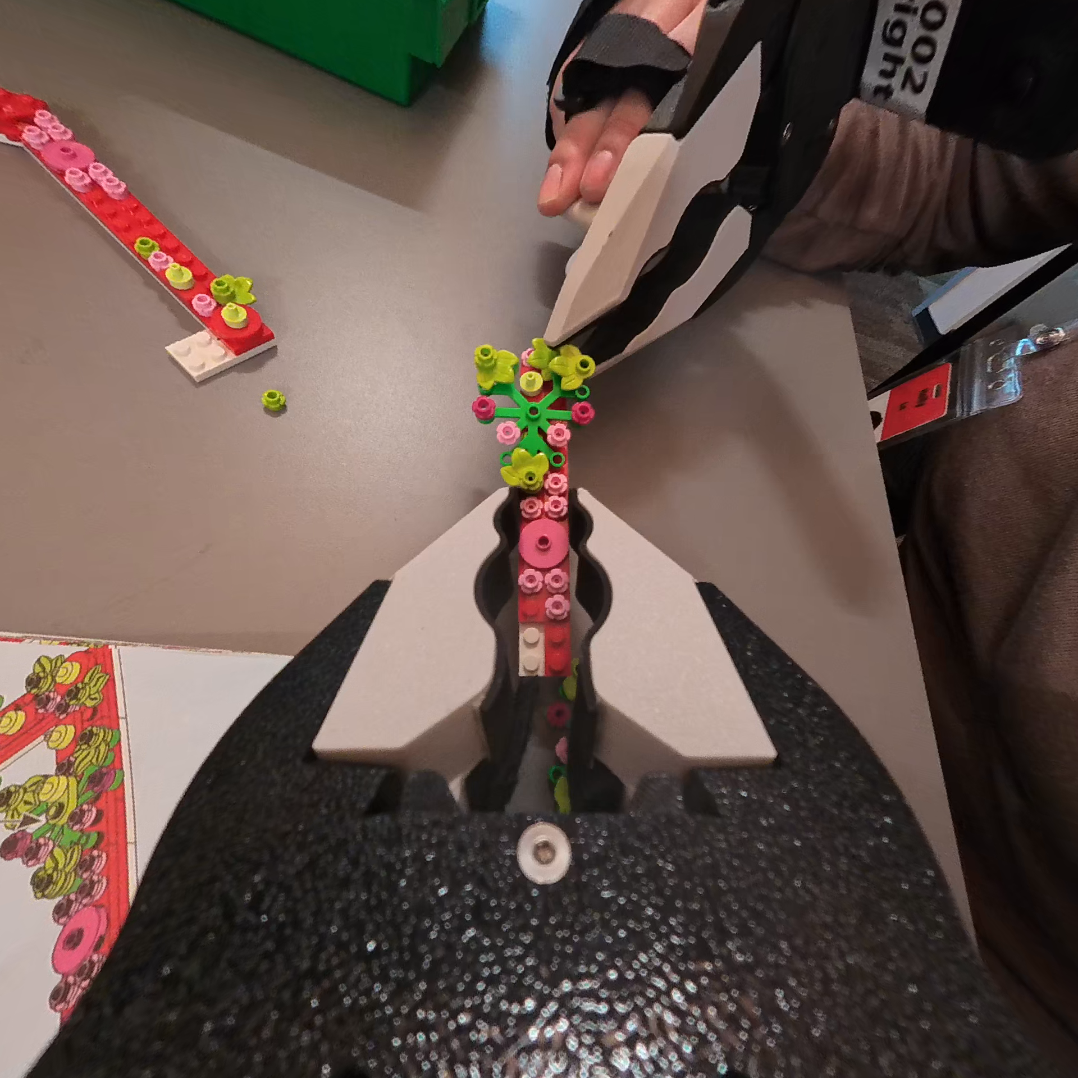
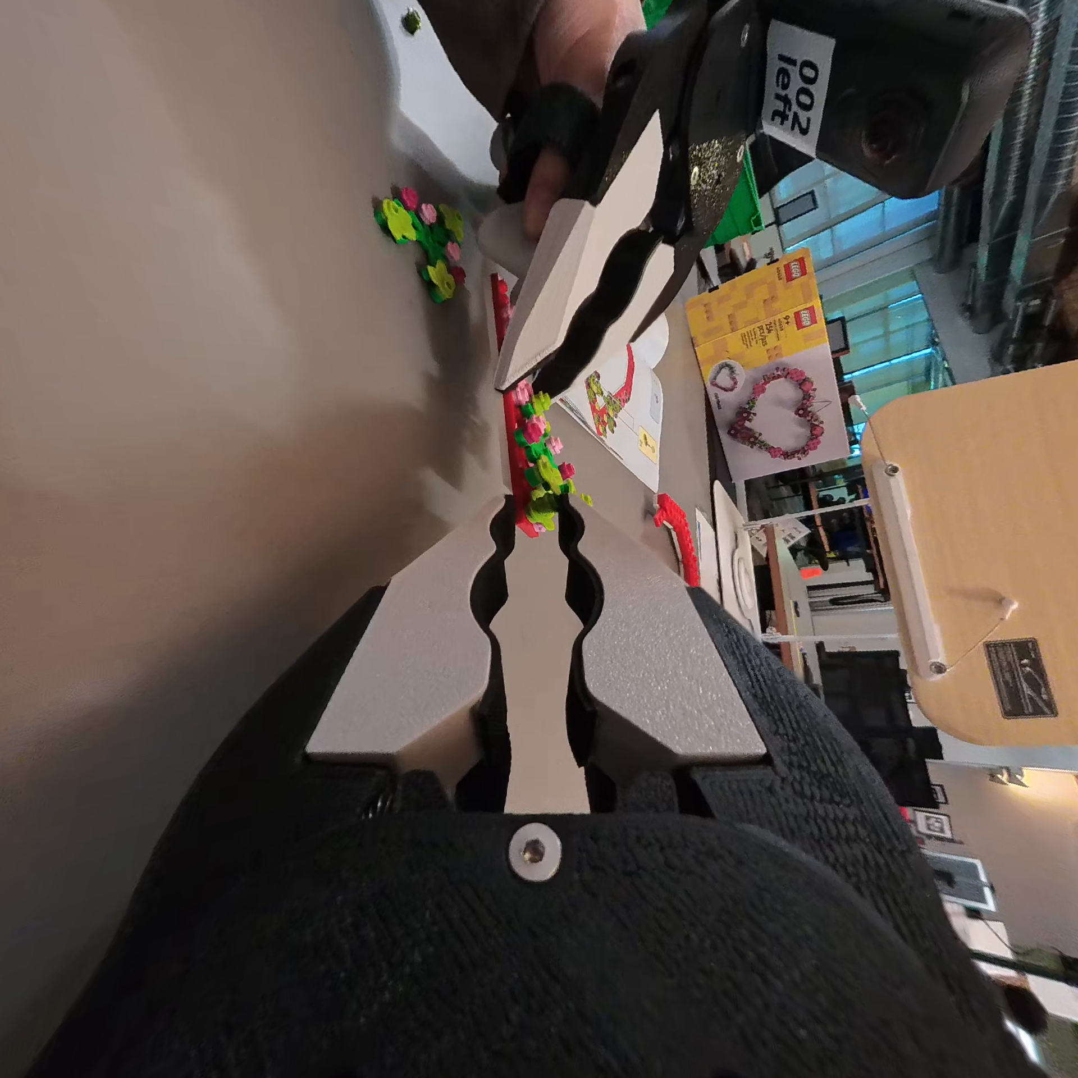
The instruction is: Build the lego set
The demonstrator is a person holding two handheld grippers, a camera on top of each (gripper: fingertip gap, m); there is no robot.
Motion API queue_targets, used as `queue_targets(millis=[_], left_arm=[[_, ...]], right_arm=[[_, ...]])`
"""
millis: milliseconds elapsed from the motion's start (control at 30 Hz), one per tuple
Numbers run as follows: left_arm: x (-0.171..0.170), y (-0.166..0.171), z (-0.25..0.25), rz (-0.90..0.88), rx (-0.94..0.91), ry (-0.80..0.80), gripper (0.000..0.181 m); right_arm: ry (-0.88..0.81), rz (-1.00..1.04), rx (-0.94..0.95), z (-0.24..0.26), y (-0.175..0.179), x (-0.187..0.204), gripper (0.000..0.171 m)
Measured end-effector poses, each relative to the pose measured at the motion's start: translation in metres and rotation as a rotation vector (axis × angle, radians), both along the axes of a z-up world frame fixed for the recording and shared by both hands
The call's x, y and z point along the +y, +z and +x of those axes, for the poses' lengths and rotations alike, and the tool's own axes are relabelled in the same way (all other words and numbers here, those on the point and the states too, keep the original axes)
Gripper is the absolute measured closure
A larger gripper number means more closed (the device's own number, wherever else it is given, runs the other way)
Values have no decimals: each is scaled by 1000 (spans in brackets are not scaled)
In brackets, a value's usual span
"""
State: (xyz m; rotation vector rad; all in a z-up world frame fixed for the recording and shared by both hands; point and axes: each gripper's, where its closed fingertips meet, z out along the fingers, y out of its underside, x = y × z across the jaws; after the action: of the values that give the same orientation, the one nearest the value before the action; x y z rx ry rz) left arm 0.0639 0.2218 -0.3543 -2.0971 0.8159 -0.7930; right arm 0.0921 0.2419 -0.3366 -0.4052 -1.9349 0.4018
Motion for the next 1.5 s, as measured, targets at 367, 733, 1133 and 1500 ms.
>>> queue_targets(millis=[367,733,1133,1500], left_arm=[[-3,-7,0,-49,1,-6,168],[-7,-4,3,-78,-46,-23,168],[-15,2,6,-143,-131,-47,168],[-17,3,7,-166,-145,-55,168]], right_arm=[[23,-2,-14,1,-9,-3,157],[22,60,11,1,-8,-1,149],[102,269,154,5,7,-13,161],[106,297,191,4,12,-15,158]])
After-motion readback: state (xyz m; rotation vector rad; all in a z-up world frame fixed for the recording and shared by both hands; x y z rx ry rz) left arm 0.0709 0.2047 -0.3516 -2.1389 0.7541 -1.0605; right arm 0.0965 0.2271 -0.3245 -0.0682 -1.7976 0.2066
